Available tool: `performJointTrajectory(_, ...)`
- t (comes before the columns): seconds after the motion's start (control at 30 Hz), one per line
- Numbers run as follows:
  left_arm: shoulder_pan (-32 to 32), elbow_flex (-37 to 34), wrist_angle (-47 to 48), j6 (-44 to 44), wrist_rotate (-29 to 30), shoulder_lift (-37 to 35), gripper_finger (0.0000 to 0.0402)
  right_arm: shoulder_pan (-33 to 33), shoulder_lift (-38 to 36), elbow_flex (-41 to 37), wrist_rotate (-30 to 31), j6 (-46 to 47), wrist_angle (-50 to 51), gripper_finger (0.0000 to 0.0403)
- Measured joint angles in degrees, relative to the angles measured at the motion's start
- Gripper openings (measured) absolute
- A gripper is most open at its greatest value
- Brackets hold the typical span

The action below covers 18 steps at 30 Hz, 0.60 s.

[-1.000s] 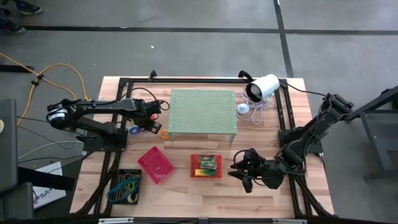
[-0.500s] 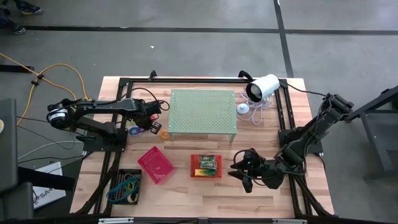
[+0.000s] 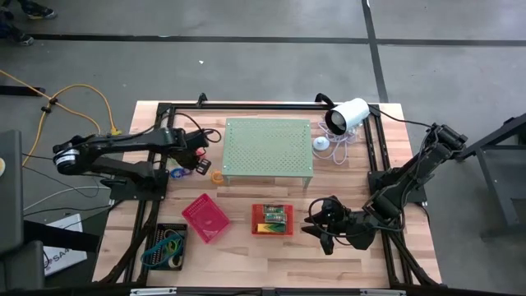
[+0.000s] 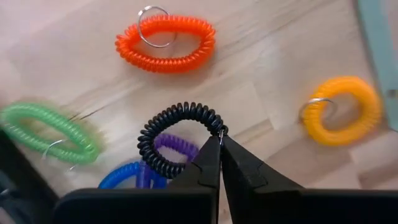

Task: Pick & Place Office Desk Supplies
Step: Put the black spring keychain into the red bin

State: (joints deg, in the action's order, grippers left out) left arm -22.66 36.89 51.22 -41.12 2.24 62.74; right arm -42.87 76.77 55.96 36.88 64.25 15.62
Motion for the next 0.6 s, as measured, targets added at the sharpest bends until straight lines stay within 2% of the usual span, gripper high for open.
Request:
performJointTrajectory(0.37, 4.08, 11.93, 16.05, -0.68, 1.50, -7.47, 0.0001, 0.00, 0.00, 0.00, 0.00, 0.00, 0.00, 0.0150)
performJointTrajectory(0.6, 9.66, 14.83, 18.48, -2.62, 2.58, -7.58, 0.0001, 0.00, 0.00, 0.00, 0.00, -0.01, 0.00, 0.0150)
